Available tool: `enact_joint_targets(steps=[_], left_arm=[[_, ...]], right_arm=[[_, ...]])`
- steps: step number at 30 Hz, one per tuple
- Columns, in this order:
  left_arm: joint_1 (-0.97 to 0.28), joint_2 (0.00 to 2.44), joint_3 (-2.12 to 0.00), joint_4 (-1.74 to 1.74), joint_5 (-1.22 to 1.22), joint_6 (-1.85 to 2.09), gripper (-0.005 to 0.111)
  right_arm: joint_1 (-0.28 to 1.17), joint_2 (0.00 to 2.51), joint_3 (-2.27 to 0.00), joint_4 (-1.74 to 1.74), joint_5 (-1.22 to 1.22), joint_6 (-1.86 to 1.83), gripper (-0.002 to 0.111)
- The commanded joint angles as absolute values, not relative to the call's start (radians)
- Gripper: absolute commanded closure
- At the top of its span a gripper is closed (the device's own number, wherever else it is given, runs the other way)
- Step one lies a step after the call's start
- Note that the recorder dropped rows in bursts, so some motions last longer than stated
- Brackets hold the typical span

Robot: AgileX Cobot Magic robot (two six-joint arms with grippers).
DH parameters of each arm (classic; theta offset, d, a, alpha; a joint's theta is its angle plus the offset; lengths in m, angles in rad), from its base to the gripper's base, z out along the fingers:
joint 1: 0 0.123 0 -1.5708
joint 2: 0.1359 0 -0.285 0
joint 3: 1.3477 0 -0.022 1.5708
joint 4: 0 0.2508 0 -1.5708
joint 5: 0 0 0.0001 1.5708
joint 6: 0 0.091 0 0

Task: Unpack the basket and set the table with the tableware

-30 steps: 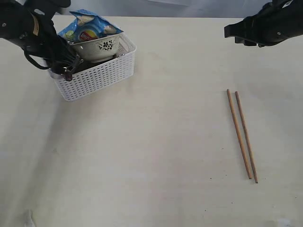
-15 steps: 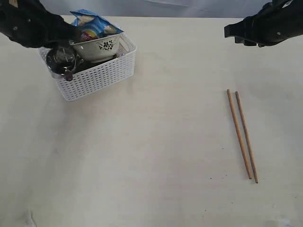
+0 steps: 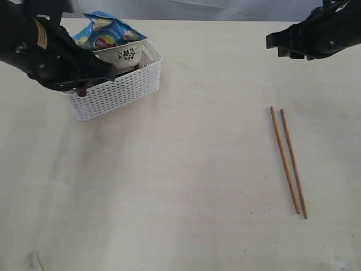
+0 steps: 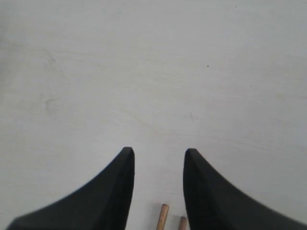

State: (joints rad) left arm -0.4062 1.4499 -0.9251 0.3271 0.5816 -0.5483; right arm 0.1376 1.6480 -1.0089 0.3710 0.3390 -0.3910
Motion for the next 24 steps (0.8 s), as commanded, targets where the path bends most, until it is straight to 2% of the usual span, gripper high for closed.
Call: enact_joint_targets(steps=[1, 12, 24], left_arm=[[-0.411, 1.478, -0.921, 0.413, 0.582, -0.666, 0.062], [-0.411, 1.577, -0.921, 0.437, 0.522, -0.676, 0.062], [-0.411, 1.581, -0.921, 0.445, 0.524, -0.681, 0.062]], right_arm=[[0.133, 1.652, -1.010, 0.370, 0.341, -0.393, 0.074], [0.133, 1.652, -1.010, 0.370, 0.341, -0.393, 0.074], [0.133, 1.652, -1.010, 0.370, 0.341, -0.393, 0.074]])
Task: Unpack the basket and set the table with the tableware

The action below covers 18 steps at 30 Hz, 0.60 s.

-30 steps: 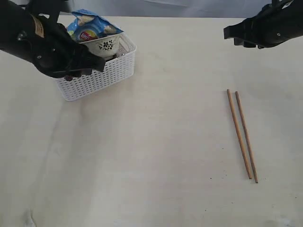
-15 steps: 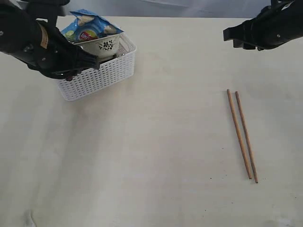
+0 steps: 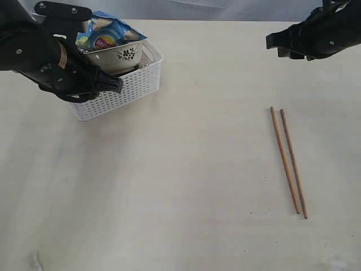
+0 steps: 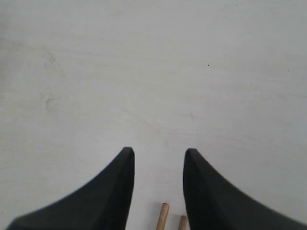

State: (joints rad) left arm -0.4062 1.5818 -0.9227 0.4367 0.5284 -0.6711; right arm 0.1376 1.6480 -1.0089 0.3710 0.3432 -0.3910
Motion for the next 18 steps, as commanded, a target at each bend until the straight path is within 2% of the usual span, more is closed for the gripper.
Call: enact_joint_targets(steps=[1, 5, 12, 18], left_arm=[[-0.411, 1.581, -0.921, 0.445, 0.524, -0.681, 0.062], [-0.411, 1.581, -0.921, 0.445, 0.524, -0.681, 0.066], [-0.411, 1.581, -0.921, 0.447, 0.524, -0.681, 0.084], [-0.411, 1.581, -0.921, 0.451, 0.524, -0.681, 0.085]], right_arm=[[0.133, 1.652, -1.010, 0.370, 0.341, -0.393, 0.074], [0.133, 1.652, -1.010, 0.370, 0.341, -0.393, 0.074], [0.133, 1.652, -1.010, 0.370, 0.341, -0.393, 0.074], [0.133, 1.652, -1.010, 0.374, 0.341, -0.393, 0.074]])
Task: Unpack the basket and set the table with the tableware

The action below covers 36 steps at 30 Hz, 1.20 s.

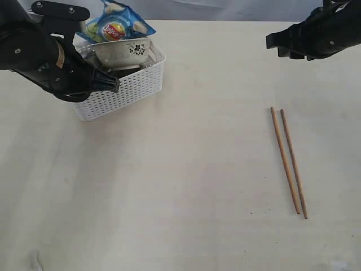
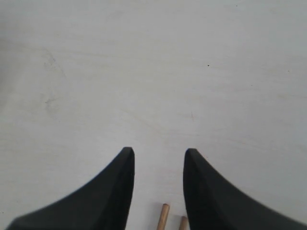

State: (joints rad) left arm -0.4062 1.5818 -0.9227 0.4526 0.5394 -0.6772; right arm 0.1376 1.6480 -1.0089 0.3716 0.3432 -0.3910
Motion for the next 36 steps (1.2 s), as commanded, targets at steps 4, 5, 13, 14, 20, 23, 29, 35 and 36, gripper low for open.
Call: enact_joint_targets(steps=[4, 5, 13, 14, 20, 23, 29, 35, 36], left_arm=[[-0.411, 1.581, -0.921, 0.459, 0.529, -0.684, 0.085], [-0.411, 1.581, -0.921, 0.459, 0.537, -0.684, 0.085], [-0.411, 1.570, -0.928, 0.498, 0.605, -0.704, 0.085], [-0.411, 1.563, -0.928, 0.498, 0.608, -0.704, 0.085], [-0.411, 1.519, -0.928, 0.498, 0.623, -0.704, 0.085], [-0.411, 1.500, -0.928, 0.500, 0.631, -0.703, 0.085], [-0.411, 1.464, -0.928, 0.500, 0.638, -0.700, 0.085], [-0.411, 1.448, -0.927, 0.491, 0.689, -0.695, 0.105], [-0.411, 1.450, -0.926, 0.483, 0.700, -0.695, 0.106]], right_arm=[[0.133, 1.652, -1.010, 0.374, 0.341, -0.393, 0.074], [0.133, 1.652, -1.010, 0.374, 0.341, -0.393, 0.074], [0.133, 1.652, -1.010, 0.378, 0.341, -0.393, 0.074], [0.133, 1.652, -1.010, 0.378, 0.341, -0.393, 0.074], [0.133, 1.652, -1.010, 0.383, 0.341, -0.393, 0.074], [0.133, 1.652, -1.010, 0.383, 0.341, -0.393, 0.074], [0.133, 1.652, -1.010, 0.383, 0.341, -0.393, 0.074], [0.133, 1.652, -1.010, 0.391, 0.341, -0.393, 0.074], [0.133, 1.652, -1.010, 0.393, 0.341, -0.393, 0.074]])
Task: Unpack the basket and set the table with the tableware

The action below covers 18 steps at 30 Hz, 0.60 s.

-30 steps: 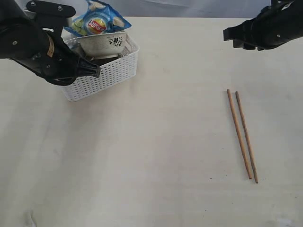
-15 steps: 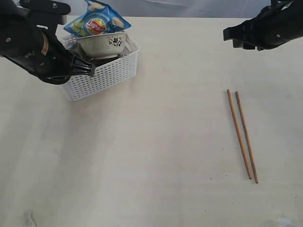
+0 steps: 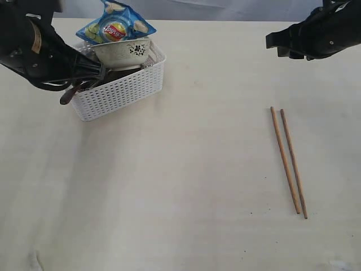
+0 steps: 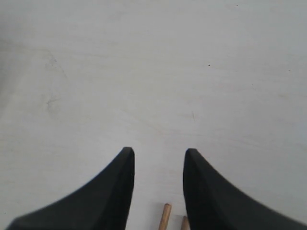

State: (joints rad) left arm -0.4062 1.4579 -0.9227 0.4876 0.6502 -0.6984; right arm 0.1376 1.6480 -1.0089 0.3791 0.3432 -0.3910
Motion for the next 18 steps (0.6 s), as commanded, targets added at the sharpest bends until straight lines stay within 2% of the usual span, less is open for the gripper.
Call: enact_joint_targets(steps=[1, 5, 8, 10, 13, 18], left_arm=[[-0.411, 1.452, -0.926, 0.472, 0.705, -0.695, 0.106], [-0.411, 1.456, -0.926, 0.463, 0.695, -0.695, 0.104], [-0.411, 1.456, -0.926, 0.463, 0.683, -0.695, 0.086], [-0.411, 1.456, -0.926, 0.463, 0.683, -0.695, 0.069], [-0.411, 1.459, -0.926, 0.458, 0.683, -0.695, 0.053], [-0.411, 1.490, -0.926, 0.429, 0.679, -0.688, 0.053]], right_arm=[[0.133, 1.652, -1.010, 0.395, 0.341, -0.393, 0.074], [0.133, 1.652, -1.010, 0.396, 0.346, -0.393, 0.074], [0.133, 1.652, -1.010, 0.396, 0.352, -0.393, 0.074], [0.133, 1.652, -1.010, 0.396, 0.352, -0.393, 0.074], [0.133, 1.652, -1.010, 0.396, 0.352, -0.393, 0.074], [0.133, 1.652, -1.010, 0.396, 0.354, -0.393, 0.074]])
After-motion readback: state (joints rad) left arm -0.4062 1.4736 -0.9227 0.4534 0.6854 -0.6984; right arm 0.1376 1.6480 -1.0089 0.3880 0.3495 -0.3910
